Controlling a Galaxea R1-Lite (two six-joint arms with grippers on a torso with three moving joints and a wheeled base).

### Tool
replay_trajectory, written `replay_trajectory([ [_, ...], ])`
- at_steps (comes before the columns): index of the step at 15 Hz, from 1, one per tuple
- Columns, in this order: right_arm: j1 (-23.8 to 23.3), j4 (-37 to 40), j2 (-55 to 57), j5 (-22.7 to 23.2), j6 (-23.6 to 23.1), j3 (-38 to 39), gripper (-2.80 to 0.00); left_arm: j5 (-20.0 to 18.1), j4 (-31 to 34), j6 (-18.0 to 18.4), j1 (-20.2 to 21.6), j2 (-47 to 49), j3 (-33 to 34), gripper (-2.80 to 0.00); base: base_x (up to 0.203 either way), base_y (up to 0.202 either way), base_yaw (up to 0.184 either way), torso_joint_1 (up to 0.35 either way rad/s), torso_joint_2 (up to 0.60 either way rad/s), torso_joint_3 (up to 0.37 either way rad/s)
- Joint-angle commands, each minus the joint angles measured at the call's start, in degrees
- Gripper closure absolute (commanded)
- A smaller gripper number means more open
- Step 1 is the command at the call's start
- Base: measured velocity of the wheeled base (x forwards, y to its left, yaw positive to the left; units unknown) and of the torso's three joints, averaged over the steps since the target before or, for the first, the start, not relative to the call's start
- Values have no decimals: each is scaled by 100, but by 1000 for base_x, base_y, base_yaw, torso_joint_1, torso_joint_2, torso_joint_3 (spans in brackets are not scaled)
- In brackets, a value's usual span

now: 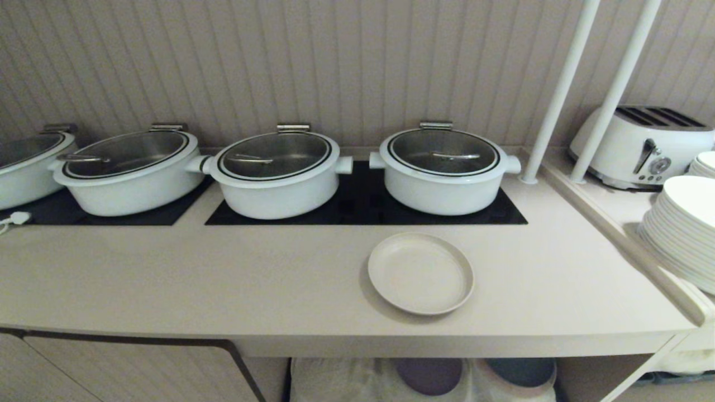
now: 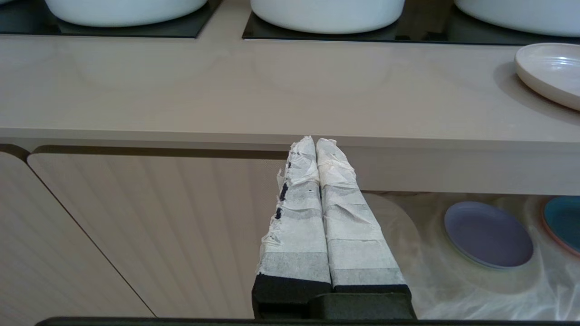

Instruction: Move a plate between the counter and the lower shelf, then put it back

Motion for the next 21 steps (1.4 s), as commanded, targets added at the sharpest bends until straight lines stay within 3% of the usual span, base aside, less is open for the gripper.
replay_trajectory([
  [1, 2, -6, 7, 3, -9, -6, 0, 1, -2, -5, 2, 0, -4, 0, 0, 0, 0, 0, 0, 0],
  [21, 2, -77, 7, 6, 17, 18, 0, 1, -2, -5, 2, 0, 2, 0, 0, 0, 0, 0, 0, 0],
])
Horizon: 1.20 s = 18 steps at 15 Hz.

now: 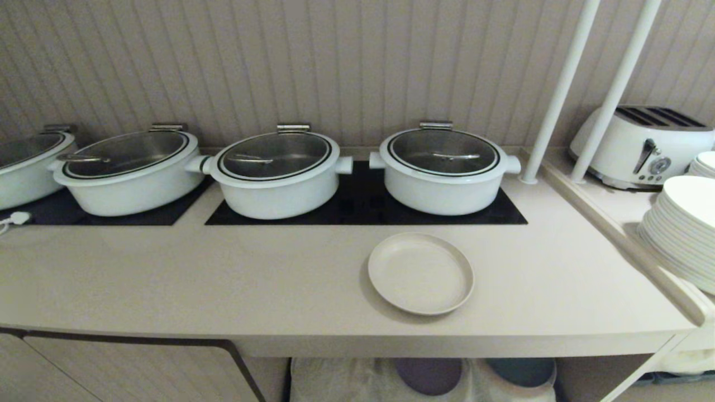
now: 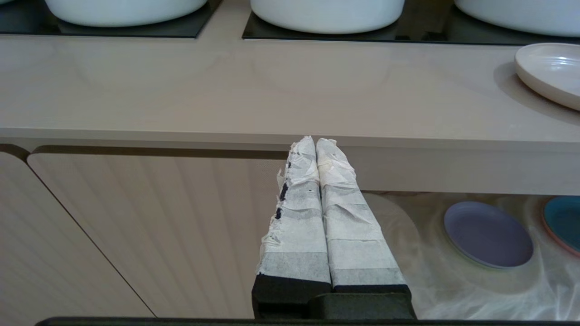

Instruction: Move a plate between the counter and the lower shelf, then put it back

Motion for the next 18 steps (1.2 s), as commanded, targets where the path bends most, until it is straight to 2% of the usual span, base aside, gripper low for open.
replay_trajectory([
  [1, 2, 0, 7, 7, -1, -6, 0, 2, -2, -3, 2, 0, 2, 0, 0, 0, 0, 0, 0, 0],
  [18, 2, 0, 7, 7, -45, -7, 0, 2, -2, -3, 2, 0, 2, 0, 0, 0, 0, 0, 0, 0],
])
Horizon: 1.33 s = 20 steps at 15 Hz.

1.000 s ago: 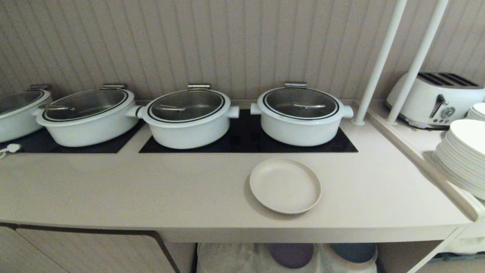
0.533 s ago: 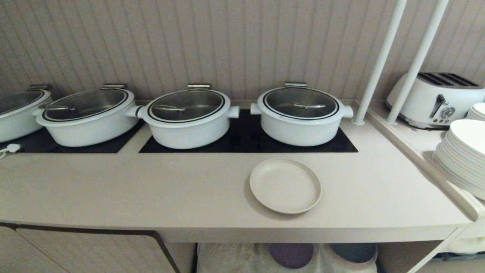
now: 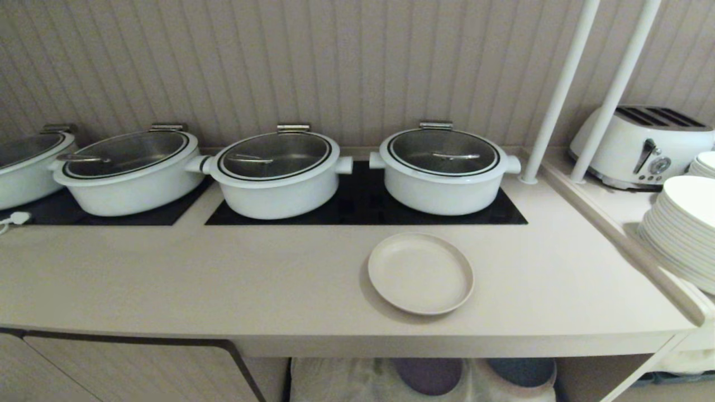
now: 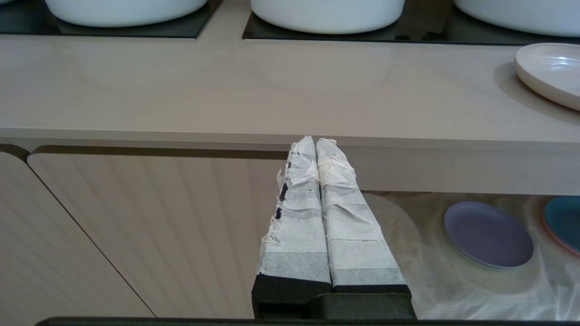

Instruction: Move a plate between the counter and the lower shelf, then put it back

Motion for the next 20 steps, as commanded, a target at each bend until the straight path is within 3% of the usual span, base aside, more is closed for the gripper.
replay_trajectory([
  [1, 2, 6, 7, 4, -5, -4, 0, -2, -4, -4, -1, 0, 5, 0, 0, 0, 0, 0, 0, 0],
  [20, 2, -2, 7, -4, -13, 5, 0, -2, -4, -4, 2, 0, 4, 0, 0, 0, 0, 0, 0, 0],
])
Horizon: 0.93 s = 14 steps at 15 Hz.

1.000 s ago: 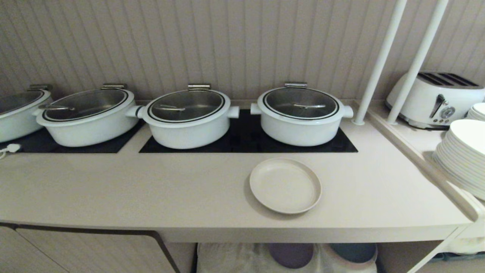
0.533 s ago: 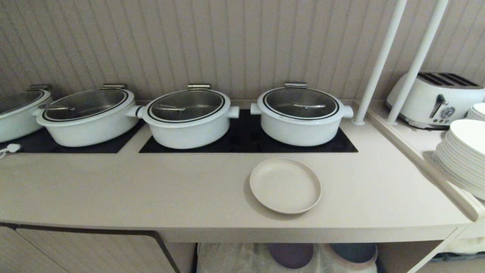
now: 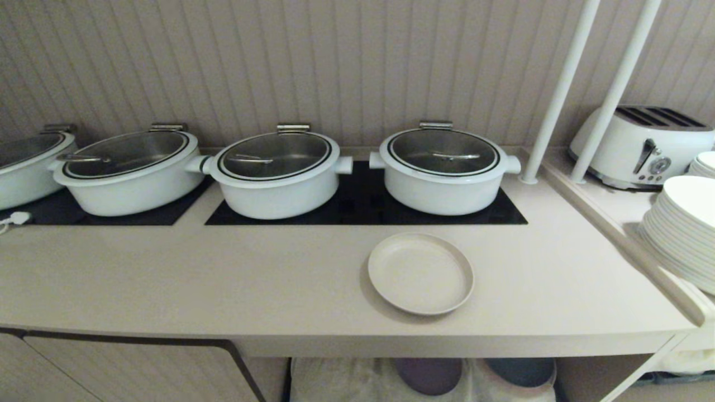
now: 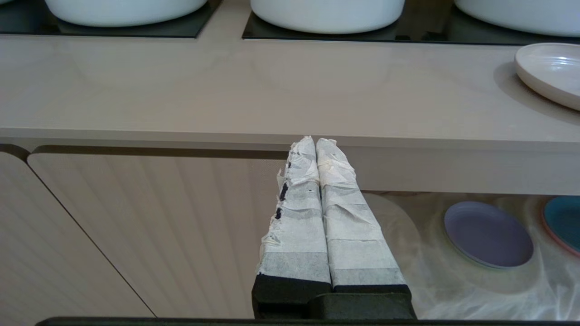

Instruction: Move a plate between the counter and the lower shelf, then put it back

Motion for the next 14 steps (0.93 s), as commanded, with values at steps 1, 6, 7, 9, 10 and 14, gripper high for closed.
replay_trajectory([
  [1, 5, 2, 7, -1, 1, 0, 0, 1, -2, -3, 2, 0, 2, 0, 0, 0, 0, 0, 0, 0],
  [6, 5, -6, 7, -1, 10, 0, 0, 1, -2, -3, 2, 0, -5, 0, 0, 0, 0, 0, 0, 0],
  [7, 5, 12, 7, -1, 27, -9, 0, 1, -2, -3, 2, 0, -6, 0, 0, 0, 0, 0, 0, 0],
  [9, 5, 1, 7, -1, 19, -9, 0, 1, -2, -3, 2, 0, -1, 0, 0, 0, 0, 0, 0, 0],
  [10, 5, 2, 7, 4, 40, 0, 0, 1, -2, -3, 2, 0, 2, 0, 0, 0, 0, 0, 0, 0],
  [14, 5, 2, 7, 2, 62, 0, 0, 1, -2, -3, 2, 0, 2, 0, 0, 0, 0, 0, 0, 0],
])
